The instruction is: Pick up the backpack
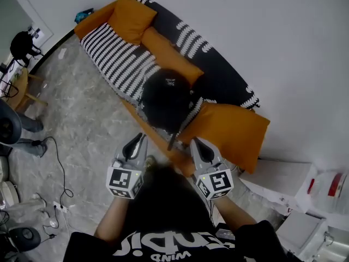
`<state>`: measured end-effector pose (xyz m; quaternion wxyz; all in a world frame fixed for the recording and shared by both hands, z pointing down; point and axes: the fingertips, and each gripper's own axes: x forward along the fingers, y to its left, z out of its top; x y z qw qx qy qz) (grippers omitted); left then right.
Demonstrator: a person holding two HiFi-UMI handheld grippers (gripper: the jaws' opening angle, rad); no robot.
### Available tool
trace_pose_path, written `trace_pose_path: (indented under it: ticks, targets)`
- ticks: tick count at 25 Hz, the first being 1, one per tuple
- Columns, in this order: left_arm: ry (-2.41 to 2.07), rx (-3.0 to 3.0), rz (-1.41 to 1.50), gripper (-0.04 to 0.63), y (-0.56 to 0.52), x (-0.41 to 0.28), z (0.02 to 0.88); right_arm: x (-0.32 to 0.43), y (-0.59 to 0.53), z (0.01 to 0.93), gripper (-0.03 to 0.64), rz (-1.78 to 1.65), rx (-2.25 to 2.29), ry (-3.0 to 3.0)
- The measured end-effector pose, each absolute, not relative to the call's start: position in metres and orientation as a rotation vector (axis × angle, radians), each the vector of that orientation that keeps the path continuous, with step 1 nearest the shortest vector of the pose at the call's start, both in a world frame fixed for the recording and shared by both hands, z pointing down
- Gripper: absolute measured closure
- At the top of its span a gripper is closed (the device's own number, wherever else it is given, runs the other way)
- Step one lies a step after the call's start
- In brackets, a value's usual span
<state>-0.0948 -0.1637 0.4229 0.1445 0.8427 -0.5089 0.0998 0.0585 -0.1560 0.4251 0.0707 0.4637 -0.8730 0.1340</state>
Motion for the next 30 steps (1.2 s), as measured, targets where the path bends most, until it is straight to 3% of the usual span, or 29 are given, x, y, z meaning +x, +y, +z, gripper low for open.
trace_pose_path:
  ticks: [5,7,8,9,12,22,30]
  targets:
    - [-1.377,2.442,0.311,0.429,-0.189,-0.091,0.435,0.059,-0.173,0.428,0.525,0.416,1.43,-2.601]
    - [-1.384,2.436,0.31,0.333,-0.2,-0.09,0.439,0.059,-0.181,0.436,0.4,0.444,1.44,-2.583]
    - [-1.39,2.434,0.315,0.285,-0.205,-0.092,0.442,0.057,-0.184,0.441,0.307,0.458,1.445,-2.574]
    - [-1.392,2.433,0.325,0.248,-0.21,-0.094,0.445,0.055,-0.186,0.445,0.27,0.47,1.446,-2.57]
    - [-1.37,2.428,0.376,0.212,-0.222,-0.101,0.461,0.048,-0.194,0.458,0.249,0.485,1.42,-2.555]
    - [-1.242,2.366,0.539,0.212,-0.259,-0.104,0.551,0.043,-0.246,0.546,0.247,0.559,1.237,-2.454]
    - [-1.154,2.346,0.684,0.16,-0.297,-0.104,0.665,0.043,-0.284,0.668,0.219,0.447,1.117,-2.312]
